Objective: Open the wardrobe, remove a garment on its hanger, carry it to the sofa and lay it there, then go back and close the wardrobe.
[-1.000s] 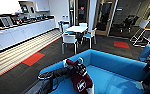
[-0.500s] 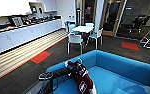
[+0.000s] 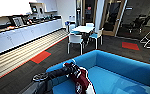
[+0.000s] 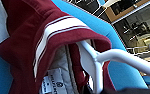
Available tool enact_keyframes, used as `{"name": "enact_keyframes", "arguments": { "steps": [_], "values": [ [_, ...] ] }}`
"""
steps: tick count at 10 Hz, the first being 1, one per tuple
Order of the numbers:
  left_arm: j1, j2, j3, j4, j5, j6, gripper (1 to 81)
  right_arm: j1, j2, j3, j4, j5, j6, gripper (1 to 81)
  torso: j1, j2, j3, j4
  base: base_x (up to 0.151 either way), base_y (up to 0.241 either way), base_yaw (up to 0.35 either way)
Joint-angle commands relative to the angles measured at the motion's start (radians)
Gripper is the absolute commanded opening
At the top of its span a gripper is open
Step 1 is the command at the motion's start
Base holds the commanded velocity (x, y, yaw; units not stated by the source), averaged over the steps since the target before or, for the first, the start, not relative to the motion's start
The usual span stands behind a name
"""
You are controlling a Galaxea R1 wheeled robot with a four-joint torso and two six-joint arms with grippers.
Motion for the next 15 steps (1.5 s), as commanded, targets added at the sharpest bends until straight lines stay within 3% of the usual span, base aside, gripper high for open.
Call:
{"name": "enact_keyframes", "arguments": {
  "steps": [1,2,3,4,6,7,10,12,15],
  "values": [
    [-0.175,-0.045,0.015,0.009,-0.031,0.006,1.0,0.006,0.003,0.009,-0.010,-0.061,-0.002,81.1,0.000,0.000,0.000,0.095,0.000,0.000,0.000],
    [-0.169,-0.051,0.015,0.009,-0.031,0.006,1.0,0.004,0.003,0.009,-0.010,-0.061,-0.002,81.1,0.000,0.000,0.000,0.110,0.000,0.000,0.000],
    [-0.161,-0.053,0.015,0.011,-0.031,0.008,1.0,0.006,0.003,0.009,-0.008,-0.061,-0.002,81.1,0.000,0.000,0.000,0.141,0.000,0.000,0.000],
    [-0.153,-0.053,0.015,0.012,-0.029,0.014,1.0,0.006,0.003,0.009,-0.007,-0.061,-0.002,81.1,0.000,0.000,0.000,0.081,0.000,0.000,0.000],
    [-0.137,-0.061,0.018,0.046,-0.031,0.015,1.0,0.007,0.003,0.007,-0.005,-0.061,-0.002,81.1,0.000,0.000,0.000,0.138,0.000,0.000,0.000],
    [-0.123,-0.077,0.066,0.052,-0.031,0.017,81.1,0.006,0.004,0.004,-0.005,-0.061,-0.002,81.1,0.000,0.000,0.000,0.146,0.000,0.000,0.000],
    [-0.084,-0.165,0.331,0.147,-0.020,0.014,81.1,0.011,0.012,-0.009,-0.005,-0.061,-0.002,81.1,0.000,0.000,0.000,0.146,0.000,0.000,0.000],
    [-0.011,-0.251,0.429,0.216,-0.016,0.015,81.1,0.009,0.015,-0.013,-0.008,-0.061,-0.002,81.1,0.000,0.000,0.000,0.146,0.000,0.000,0.000],
    [0.196,-0.482,0.751,0.425,0.007,0.018,81.1,0.014,0.015,-0.013,-0.002,-0.061,-0.002,81.1,0.000,0.000,0.000,0.146,0.000,0.000,0.000]
  ]
}}
